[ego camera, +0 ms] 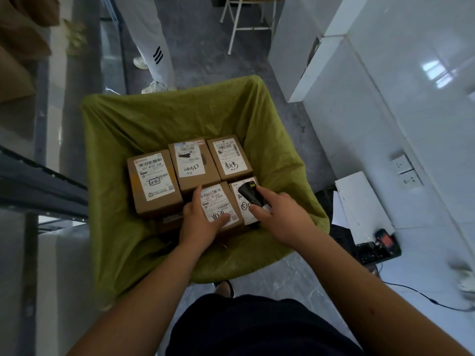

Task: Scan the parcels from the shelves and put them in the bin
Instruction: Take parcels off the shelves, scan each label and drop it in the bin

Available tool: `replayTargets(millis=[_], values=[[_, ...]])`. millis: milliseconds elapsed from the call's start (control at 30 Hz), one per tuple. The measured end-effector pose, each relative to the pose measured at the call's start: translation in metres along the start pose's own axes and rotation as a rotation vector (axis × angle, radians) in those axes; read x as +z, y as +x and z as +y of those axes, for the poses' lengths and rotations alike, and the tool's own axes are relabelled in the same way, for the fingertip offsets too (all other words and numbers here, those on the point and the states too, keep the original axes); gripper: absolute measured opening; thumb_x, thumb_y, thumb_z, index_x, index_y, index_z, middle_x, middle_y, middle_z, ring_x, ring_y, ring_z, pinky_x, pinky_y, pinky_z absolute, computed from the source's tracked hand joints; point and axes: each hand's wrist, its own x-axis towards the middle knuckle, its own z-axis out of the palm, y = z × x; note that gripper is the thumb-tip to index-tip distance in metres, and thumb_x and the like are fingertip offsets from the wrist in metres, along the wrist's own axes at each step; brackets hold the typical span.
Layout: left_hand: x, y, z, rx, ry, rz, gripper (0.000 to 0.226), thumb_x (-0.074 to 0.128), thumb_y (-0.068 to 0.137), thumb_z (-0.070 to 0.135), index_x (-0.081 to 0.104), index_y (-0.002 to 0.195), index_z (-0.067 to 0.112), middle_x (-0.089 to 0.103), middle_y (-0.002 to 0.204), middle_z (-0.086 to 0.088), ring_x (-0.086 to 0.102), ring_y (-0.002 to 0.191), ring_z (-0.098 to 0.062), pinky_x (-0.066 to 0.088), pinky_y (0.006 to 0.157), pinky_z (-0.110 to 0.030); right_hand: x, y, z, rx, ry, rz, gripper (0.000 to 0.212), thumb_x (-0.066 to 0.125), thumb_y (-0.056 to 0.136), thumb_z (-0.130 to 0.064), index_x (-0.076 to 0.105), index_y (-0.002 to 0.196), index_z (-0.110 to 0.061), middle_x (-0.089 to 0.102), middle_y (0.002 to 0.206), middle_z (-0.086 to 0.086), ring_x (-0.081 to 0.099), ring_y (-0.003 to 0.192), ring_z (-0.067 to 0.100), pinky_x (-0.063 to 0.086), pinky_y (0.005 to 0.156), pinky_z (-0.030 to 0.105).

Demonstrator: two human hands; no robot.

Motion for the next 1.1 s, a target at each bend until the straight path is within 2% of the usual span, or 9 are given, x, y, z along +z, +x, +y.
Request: replayTargets(millis=[133, 300, 433, 567, 833, 967, 1100], values=[[-0.002, 0.002, -0.002, -0.013, 0.006, 0.000, 0.116, 0.088, 0.080, 0.046, 0.008, 0.163, 0.042, 0.029, 0.161, -0.011, 0.043, 0.143, -0.033, 0.043, 0.111, -0.049, 0.001, 0.002, 0.003, 0.002, -0.010, -0.008, 0.069, 0.049, 0.100, -0.061, 0.026, 0.161, -0.037, 0.054, 0.132, 0.008, 0.061, 0.109, 0.023, 0.055, 0.096, 0.046], [-0.001, -0.001, 0.005, -0.003, -0.092, 0.064, 0.110, 0.092, 0.078, 0.026, 0.023, 0.162, 0.038, 0.032, 0.160, -0.007, 0.039, 0.146, -0.029, 0.038, 0.116, -0.047, 0.001, 0.004, 0.005, -0.003, -0.007, -0.018, 0.070, 0.049, 0.100, -0.061, 0.026, 0.161, -0.038, 0.053, 0.132, 0.009, 0.061, 0.109, 0.025, 0.055, 0.096, 0.047], [0.004, -0.002, 0.006, 0.009, -0.084, 0.094, 0.105, 0.090, 0.080, 0.023, 0.025, 0.162, 0.037, 0.028, 0.162, -0.005, 0.038, 0.146, -0.026, 0.038, 0.116, -0.043, 0.003, 0.005, 0.006, -0.006, -0.009, -0.011, 0.069, 0.049, 0.101, -0.061, 0.027, 0.161, -0.036, 0.053, 0.132, 0.011, 0.061, 0.110, 0.027, 0.054, 0.097, 0.048], [0.009, -0.004, 0.016, 0.001, -0.056, 0.132, 0.103, 0.089, 0.082, 0.021, 0.026, 0.162, 0.038, 0.025, 0.164, -0.003, 0.036, 0.148, -0.027, 0.038, 0.118, -0.047, 0.003, 0.002, 0.007, -0.011, -0.037, -0.023, 0.069, 0.048, 0.100, -0.061, 0.027, 0.161, -0.036, 0.053, 0.133, 0.011, 0.061, 0.111, 0.027, 0.054, 0.097, 0.048], [0.005, -0.009, 0.017, 0.009, 0.102, 0.102, 0.102, 0.087, 0.084, 0.036, 0.023, 0.163, 0.035, 0.019, 0.167, 0.000, 0.037, 0.147, -0.029, 0.044, 0.115, -0.047, 0.000, 0.003, 0.008, 0.009, -0.179, 0.005, 0.069, 0.043, 0.100, -0.065, 0.025, 0.161, -0.037, 0.052, 0.134, 0.012, 0.058, 0.115, 0.033, 0.054, 0.093, 0.047], [0.002, -0.016, 0.023, 0.024, 0.253, 0.120, 0.101, 0.083, 0.085, 0.047, 0.021, 0.163, 0.035, 0.014, 0.169, 0.002, 0.031, 0.150, -0.029, 0.040, 0.118, -0.047, -0.006, 0.007, 0.008, -0.007, -0.231, -0.001, 0.070, 0.043, 0.099, -0.066, 0.025, 0.161, -0.037, 0.052, 0.133, 0.012, 0.057, 0.114, 0.033, 0.053, 0.092, 0.046], [0.002, -0.028, 0.033, -0.014, 0.305, 0.178, 0.100, 0.080, 0.086, 0.051, 0.018, 0.164, 0.036, 0.014, 0.171, -0.001, 0.026, 0.154, -0.030, 0.036, 0.122, -0.050, -0.010, 0.013, 0.013, -0.060, -0.242, -0.019, 0.069, 0.045, 0.100, -0.065, 0.027, 0.160, -0.038, 0.053, 0.132, 0.012, 0.057, 0.113, 0.033, 0.053, 0.092, 0.047]])
